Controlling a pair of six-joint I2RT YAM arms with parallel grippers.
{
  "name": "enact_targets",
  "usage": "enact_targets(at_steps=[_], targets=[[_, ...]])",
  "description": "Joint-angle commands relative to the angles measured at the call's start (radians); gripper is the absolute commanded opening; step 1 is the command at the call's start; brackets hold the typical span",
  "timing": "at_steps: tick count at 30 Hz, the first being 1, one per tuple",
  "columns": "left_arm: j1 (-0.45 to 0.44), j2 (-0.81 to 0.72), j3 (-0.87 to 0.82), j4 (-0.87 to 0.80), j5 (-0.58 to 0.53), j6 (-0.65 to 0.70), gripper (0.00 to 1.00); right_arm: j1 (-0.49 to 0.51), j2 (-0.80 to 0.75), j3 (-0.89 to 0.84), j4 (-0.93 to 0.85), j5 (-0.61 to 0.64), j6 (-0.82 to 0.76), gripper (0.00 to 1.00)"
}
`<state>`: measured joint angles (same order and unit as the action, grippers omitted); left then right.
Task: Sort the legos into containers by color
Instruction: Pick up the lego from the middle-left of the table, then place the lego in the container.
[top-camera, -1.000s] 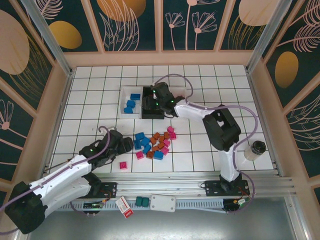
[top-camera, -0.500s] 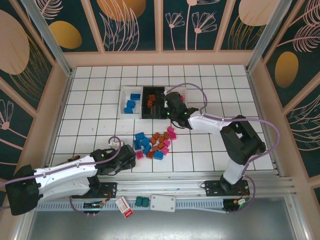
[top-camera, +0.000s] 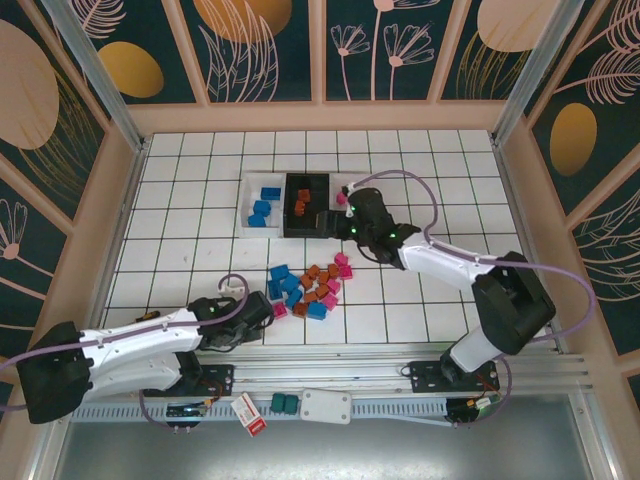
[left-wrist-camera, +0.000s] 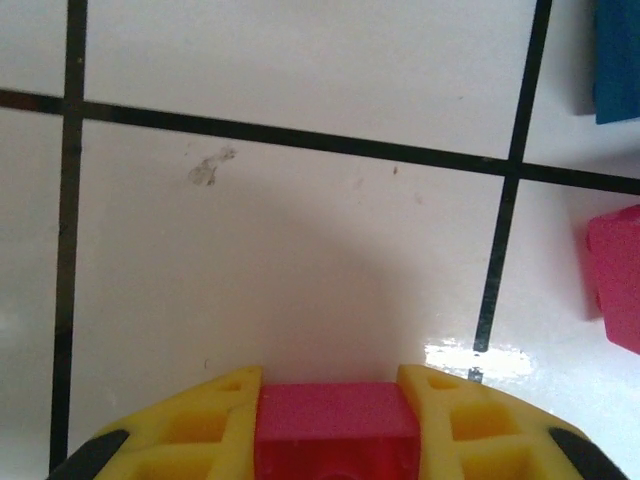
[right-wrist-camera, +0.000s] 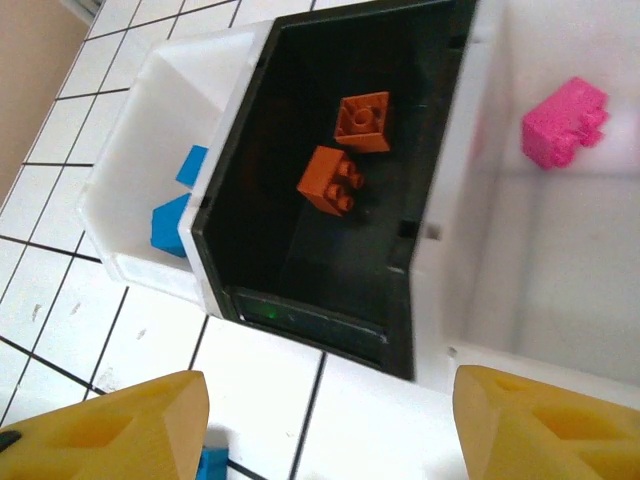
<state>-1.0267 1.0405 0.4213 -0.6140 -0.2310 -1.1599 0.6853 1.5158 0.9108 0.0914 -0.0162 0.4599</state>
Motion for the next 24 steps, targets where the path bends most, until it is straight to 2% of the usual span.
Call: enact_targets(at_steps=[1,6,10,14,19,24], targets=[[0.003,0.068,0.120,0.196,-0.034,0.098,0.20,-0.032,-0.093,-0.076,0.021,0.051,0.039,0.66],[0.097,0.295,0.395,0.334,-0.059,0.326,0.15,-0.087,-0.210,-0.184,0.024,0.067,0.074,0.66],[0.195,0.498,0.626,0.426,-0.014,0.457,0.15,-0.100,-0.277,-0.230,-0.007,0.088,0.086,0.66],[0.246,0.706,0.869,0.436,0.012,0.523,0.15,-0.103,-0.320,-0.267,-0.031,0.096,0.101,0.66],[0.295,0.960,1.148,0.369,0.013,0.561,0.15,-0.103,-0.356,-0.293,-0.051,0.089,0.109,0.66],[0.309,1.139,1.371,0.315,0.036,0.569,0.19,-0.099,-0.374,-0.298,-0.077,0.078,0.102,0.67]])
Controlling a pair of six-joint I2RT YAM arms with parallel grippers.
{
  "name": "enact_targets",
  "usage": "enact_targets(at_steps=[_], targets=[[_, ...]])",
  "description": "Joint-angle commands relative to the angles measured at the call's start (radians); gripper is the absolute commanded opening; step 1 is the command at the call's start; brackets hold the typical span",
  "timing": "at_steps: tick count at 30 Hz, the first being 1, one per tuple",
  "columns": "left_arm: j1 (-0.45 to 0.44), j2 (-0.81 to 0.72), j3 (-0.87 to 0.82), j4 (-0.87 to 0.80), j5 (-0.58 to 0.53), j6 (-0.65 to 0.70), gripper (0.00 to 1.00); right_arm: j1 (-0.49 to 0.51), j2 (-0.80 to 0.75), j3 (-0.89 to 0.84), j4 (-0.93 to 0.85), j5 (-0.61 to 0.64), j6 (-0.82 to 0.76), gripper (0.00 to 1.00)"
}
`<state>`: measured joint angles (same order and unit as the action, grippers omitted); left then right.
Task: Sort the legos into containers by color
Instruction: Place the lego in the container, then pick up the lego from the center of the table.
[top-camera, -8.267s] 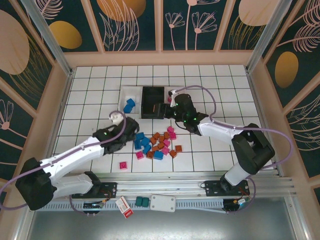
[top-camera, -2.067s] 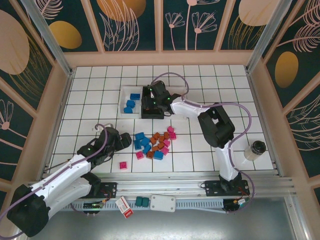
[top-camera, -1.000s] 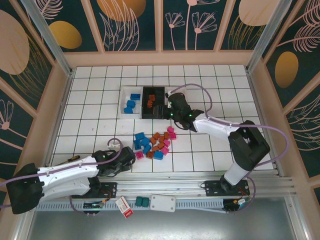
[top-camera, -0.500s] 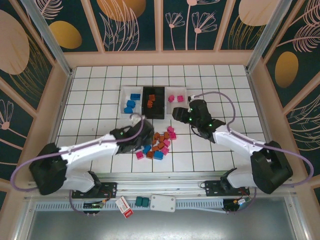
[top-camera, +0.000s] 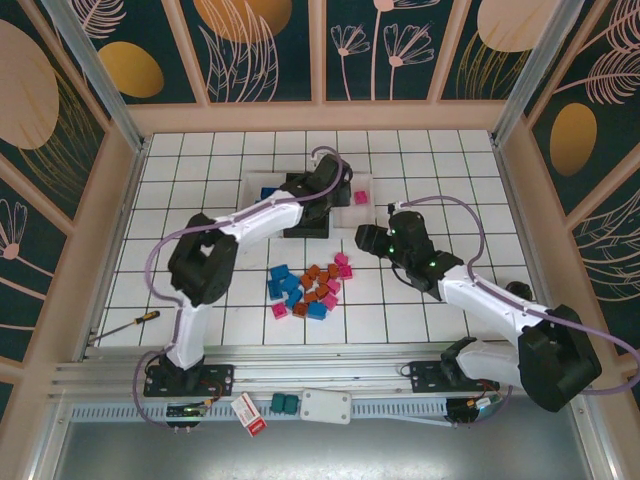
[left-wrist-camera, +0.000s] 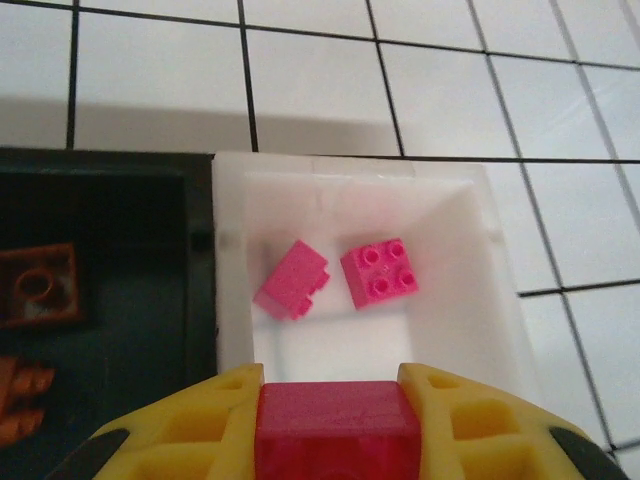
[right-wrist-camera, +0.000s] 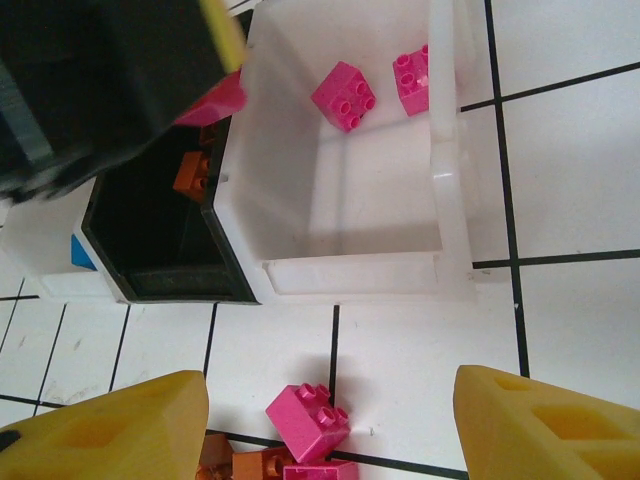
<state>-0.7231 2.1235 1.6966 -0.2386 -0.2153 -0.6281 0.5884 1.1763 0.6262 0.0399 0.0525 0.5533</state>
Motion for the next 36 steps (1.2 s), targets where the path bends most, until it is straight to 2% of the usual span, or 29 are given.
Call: enact_targets(at_steps=[1,2,5,8,12,16,19,26,31,36], targets=[[0.005,0.081,0.130,-0.067,0.028,0.033,0.22,-0.001,-0.039,-0.022,-0.027,0.002,0.010,0.67],[0.005,0.100,0.154,-0.072,0.035,0.032,0.26,0.000,-0.042,-0.031,-0.027,-0.008,0.011,0.67],[0.006,0.139,0.221,-0.090,0.055,0.030,0.45,0.009,-0.043,-0.071,-0.012,-0.033,0.016,0.67],[0.005,0.119,0.234,-0.079,0.077,0.023,0.64,0.032,-0.038,-0.108,0.016,-0.083,0.017,0.68],[0.005,-0.007,0.163,-0.014,0.117,0.006,0.82,0.071,0.005,-0.126,0.060,-0.106,0.010,0.69],[-0.011,-0.189,0.001,0.080,0.139,0.000,0.98,0.110,0.108,-0.098,0.097,-0.110,-0.003,0.69],[-0.035,-0.326,-0.147,0.129,0.138,-0.001,0.99,0.139,0.183,-0.057,0.120,-0.076,-0.026,0.68],[-0.058,-0.678,-0.609,0.234,0.086,-0.067,0.99,0.138,0.306,0.042,0.126,-0.005,-0.077,0.63],[-0.057,-0.889,-0.874,0.223,0.042,-0.130,0.98,0.120,0.390,0.098,0.113,-0.013,-0.102,0.57],[-0.057,-1.069,-1.047,0.170,-0.018,-0.185,0.99,0.123,0.433,0.118,0.106,-0.032,-0.119,0.55]])
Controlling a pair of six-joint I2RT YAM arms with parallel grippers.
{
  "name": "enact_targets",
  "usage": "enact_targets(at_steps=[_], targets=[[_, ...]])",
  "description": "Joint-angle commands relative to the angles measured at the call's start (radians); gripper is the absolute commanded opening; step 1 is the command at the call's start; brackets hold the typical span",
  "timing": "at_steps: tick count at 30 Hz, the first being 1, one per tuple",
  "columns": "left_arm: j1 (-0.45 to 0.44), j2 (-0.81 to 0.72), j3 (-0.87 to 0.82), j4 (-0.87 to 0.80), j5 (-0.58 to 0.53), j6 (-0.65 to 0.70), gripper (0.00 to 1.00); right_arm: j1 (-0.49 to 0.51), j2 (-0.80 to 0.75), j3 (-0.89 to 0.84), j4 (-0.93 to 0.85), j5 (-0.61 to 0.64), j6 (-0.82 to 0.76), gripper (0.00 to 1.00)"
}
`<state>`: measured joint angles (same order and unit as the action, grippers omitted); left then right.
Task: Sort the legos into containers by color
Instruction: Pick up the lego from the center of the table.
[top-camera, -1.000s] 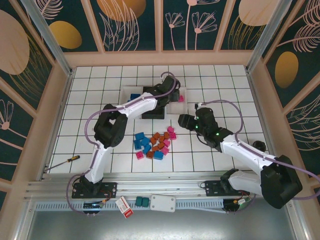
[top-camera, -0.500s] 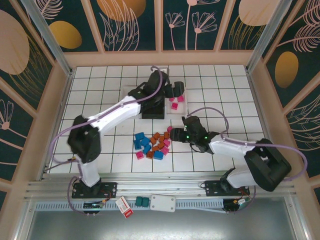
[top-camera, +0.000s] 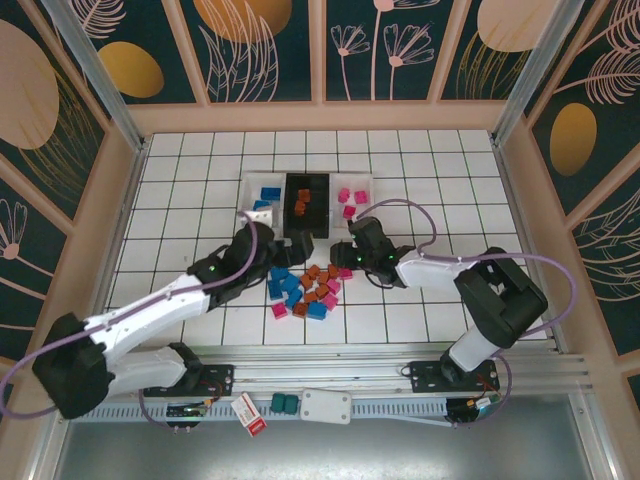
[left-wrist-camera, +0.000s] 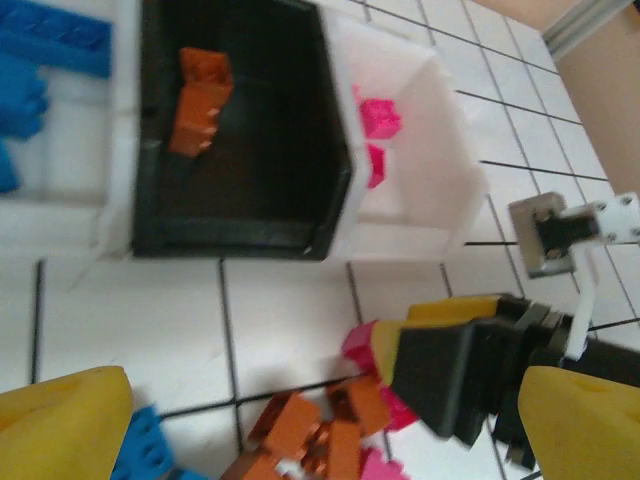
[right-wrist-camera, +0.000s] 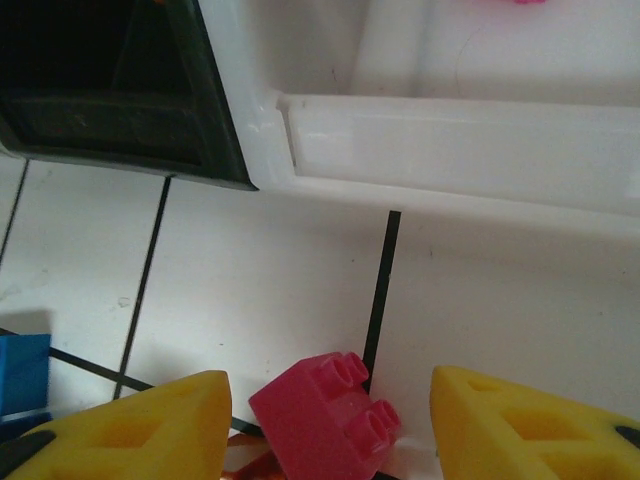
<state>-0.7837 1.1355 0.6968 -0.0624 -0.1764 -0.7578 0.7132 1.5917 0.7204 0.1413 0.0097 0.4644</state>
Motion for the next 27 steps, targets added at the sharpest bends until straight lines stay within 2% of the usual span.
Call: enact_targets(at_steps=[1,4,10,12,15,18,22,27], targets=[[0.003,-0.110,-0.076,-0.016,-0.064,-0.064,0.99,-0.003,0.023,0.024,0.001,0.010,-0.032,0.55],[0.003,-0.164,-0.119,-0.055,-0.083,-0.085,0.99,-0.003,0.038,0.025,-0.010,0.011,-0.037,0.54],[0.004,-0.211,-0.151,-0.117,-0.123,-0.094,0.99,-0.011,0.049,0.007,0.006,0.010,-0.038,0.43],[0.004,-0.215,-0.153,-0.125,-0.129,-0.096,0.99,-0.011,0.053,0.005,0.009,-0.020,-0.038,0.44],[0.004,-0.214,-0.155,-0.128,-0.132,-0.098,0.99,-0.006,0.054,0.011,0.011,-0.032,-0.047,0.57],[0.004,-0.209,-0.155,-0.129,-0.130,-0.104,0.99,0.000,0.052,0.017,0.013,-0.036,-0.051,0.61],[0.003,-0.209,-0.159,-0.126,-0.131,-0.110,0.99,0.003,0.071,0.035,0.009,-0.045,-0.056,0.61],[0.004,-0.205,-0.167,-0.125,-0.133,-0.109,0.99,0.008,0.098,0.041,0.007,-0.057,-0.058,0.51]])
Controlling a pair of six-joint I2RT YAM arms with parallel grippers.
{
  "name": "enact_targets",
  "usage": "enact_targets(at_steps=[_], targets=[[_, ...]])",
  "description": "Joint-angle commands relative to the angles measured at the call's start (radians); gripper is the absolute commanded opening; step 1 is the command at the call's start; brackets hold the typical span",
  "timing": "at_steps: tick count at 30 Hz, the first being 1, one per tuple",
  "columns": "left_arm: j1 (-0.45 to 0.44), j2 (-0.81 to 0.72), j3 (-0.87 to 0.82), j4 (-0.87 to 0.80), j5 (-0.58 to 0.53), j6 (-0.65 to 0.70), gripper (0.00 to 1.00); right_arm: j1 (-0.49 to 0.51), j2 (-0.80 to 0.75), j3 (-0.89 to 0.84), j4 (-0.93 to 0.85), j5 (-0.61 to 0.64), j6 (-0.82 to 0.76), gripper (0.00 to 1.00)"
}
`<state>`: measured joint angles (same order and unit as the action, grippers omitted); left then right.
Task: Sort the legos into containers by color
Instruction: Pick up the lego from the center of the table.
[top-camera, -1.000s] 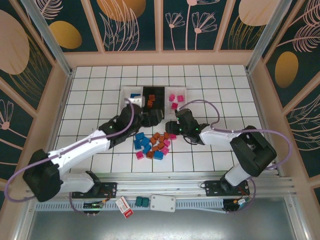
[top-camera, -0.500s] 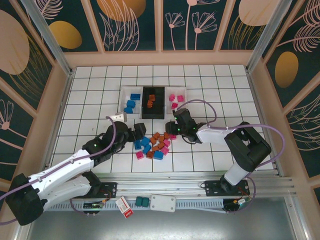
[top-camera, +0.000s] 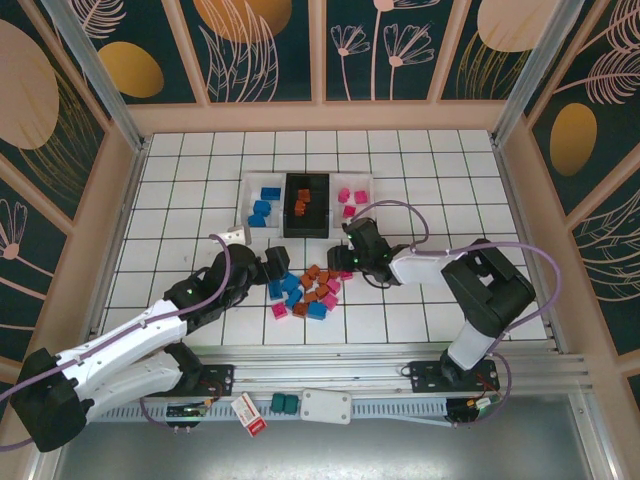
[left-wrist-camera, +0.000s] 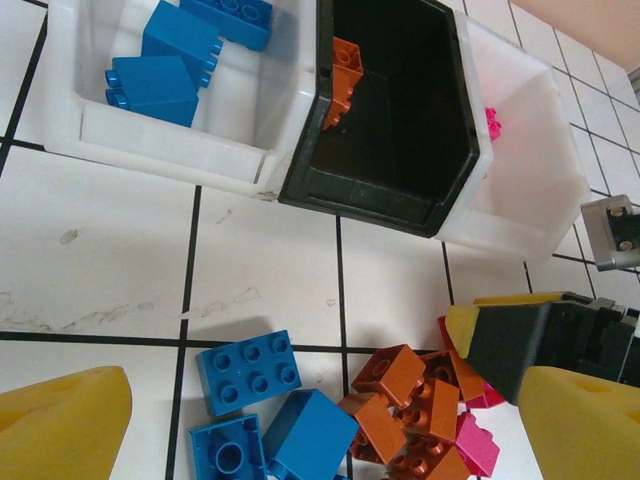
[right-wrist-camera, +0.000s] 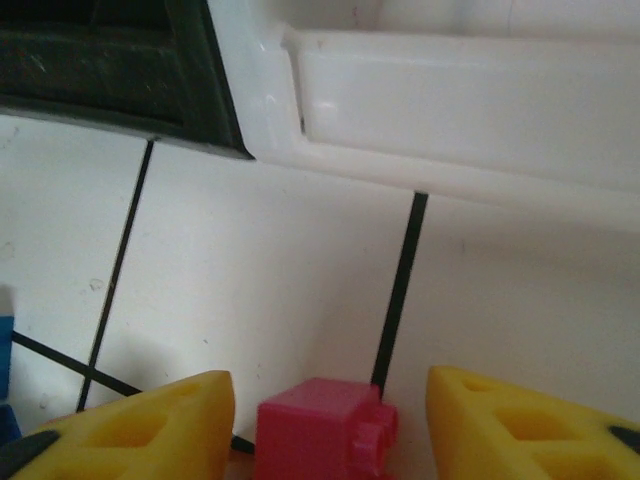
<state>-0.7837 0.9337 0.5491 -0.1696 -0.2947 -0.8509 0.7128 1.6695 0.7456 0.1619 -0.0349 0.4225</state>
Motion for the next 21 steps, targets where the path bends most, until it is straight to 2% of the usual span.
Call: enact_targets(at_steps=[1,4,8,15,18,21], targets=[[0.004,-0.001,-0.021,-0.018,-0.014,-0.017,0.99,0.010,0.020,0.013,-0.012,-0.013,-0.014,0.49],[0.004,0.004,-0.023,-0.022,-0.018,-0.017,0.99,0.010,0.004,0.001,-0.017,0.009,-0.007,0.41],[0.003,-0.006,-0.031,-0.026,-0.028,-0.016,0.99,-0.003,-0.093,-0.041,-0.011,0.029,0.001,0.33],[0.004,-0.032,-0.057,-0.030,-0.037,-0.014,0.99,-0.027,-0.299,-0.030,-0.081,0.034,-0.020,0.26],[0.004,-0.037,-0.077,-0.026,-0.031,-0.023,0.99,-0.070,-0.276,0.049,-0.090,0.004,-0.036,0.26],[0.004,-0.039,-0.098,-0.022,-0.018,-0.034,0.99,-0.109,-0.164,0.153,-0.078,0.000,-0.055,0.25]])
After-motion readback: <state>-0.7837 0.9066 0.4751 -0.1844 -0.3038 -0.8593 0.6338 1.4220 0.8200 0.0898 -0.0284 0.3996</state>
